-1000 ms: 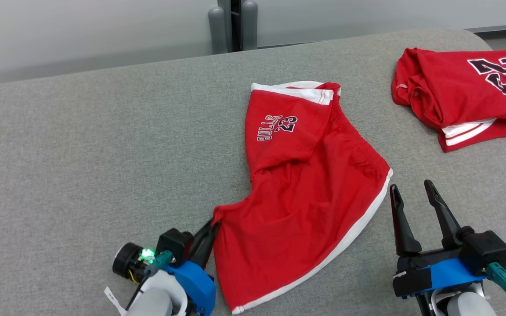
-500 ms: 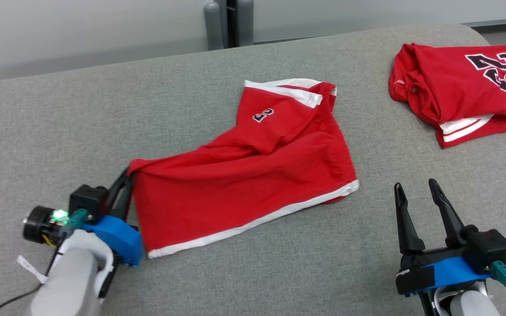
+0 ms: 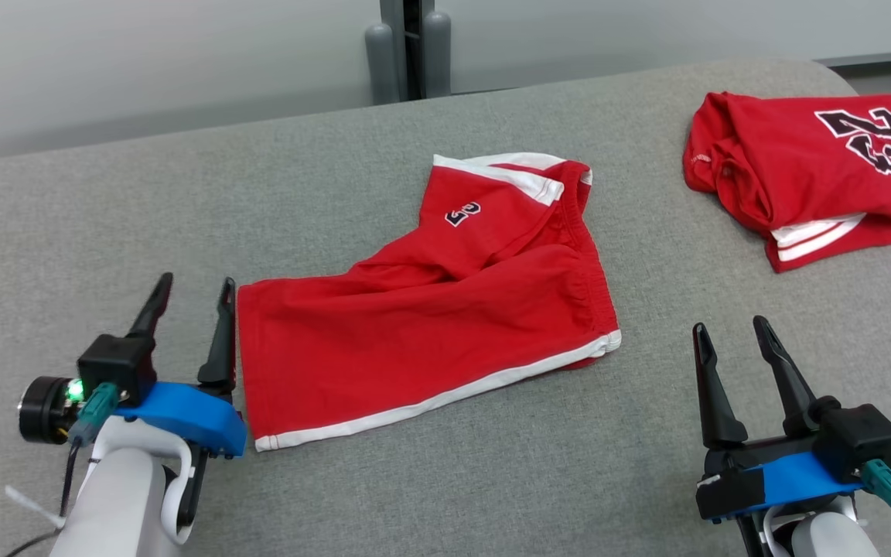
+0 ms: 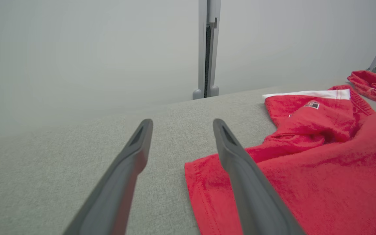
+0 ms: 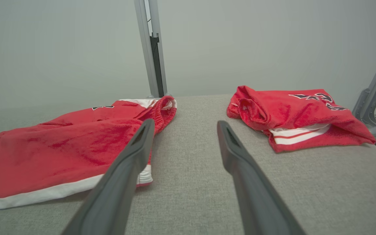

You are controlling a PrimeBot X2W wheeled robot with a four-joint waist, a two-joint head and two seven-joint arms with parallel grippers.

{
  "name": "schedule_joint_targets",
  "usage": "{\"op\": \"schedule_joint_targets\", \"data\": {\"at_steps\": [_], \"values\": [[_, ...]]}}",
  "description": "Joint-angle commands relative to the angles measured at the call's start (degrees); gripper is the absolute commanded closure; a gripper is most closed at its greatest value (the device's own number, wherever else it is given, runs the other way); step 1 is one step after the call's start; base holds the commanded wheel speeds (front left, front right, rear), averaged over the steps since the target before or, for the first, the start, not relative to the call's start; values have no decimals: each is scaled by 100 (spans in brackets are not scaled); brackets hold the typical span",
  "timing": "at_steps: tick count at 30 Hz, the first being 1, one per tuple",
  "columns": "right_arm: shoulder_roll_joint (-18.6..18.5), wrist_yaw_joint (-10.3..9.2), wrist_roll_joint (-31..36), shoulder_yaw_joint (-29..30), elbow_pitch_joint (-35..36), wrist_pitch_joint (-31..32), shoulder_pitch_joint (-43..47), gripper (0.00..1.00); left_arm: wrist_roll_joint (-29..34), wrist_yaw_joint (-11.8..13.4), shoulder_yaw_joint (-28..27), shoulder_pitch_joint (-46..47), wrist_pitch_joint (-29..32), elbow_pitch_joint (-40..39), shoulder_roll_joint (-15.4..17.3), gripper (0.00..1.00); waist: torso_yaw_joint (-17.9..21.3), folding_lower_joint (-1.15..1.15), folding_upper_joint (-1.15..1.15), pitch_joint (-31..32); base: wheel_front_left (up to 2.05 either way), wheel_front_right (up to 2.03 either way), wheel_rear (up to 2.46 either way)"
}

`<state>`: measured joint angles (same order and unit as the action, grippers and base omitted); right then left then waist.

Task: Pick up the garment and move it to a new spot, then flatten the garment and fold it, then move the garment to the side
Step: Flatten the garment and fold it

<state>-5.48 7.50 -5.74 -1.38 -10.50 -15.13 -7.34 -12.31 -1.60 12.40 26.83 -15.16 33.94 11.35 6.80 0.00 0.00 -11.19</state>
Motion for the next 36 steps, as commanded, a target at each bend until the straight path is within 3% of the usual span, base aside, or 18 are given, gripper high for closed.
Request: {"op": "schedule_joint_targets", "data": {"at_steps": [1, 6, 14, 21, 29, 36], "values": [[11, -4, -28, 14, 39, 3, 20, 0, 8, 90, -161, -234, 4, -366, -30, 0, -58, 0, 0, 85, 0, 0, 0], [22, -4, 11, 34, 146, 3, 115, 0, 225, 354, -610, -979, 4, -1550, -199, 0, -175, 0, 0, 246, 0, 0, 0], [42, -4, 22, -19, 287, 3, 276, 0, 493, 386, -1063, -1977, 4, -2555, -488, 0, -341, 0, 0, 470, 0, 0, 0], [67, -4, -21, -26, 290, 3, 446, 0, 569, 326, -1275, -2489, 4, -2709, -663, 0, -427, 0, 0, 569, 0, 0, 0], [68, -4, -7, -53, 240, 3, 492, 0, 700, 190, -1366, -2467, 4, -2652, -740, 0, -453, 0, 0, 599, 0, 0, 0], [-67, -3, 50, -100, -8, 3, 245, 0, 737, -72, -1046, -2198, 5, -2421, -793, 0, -464, 0, 0, 477, 0, 0, 0]]}}
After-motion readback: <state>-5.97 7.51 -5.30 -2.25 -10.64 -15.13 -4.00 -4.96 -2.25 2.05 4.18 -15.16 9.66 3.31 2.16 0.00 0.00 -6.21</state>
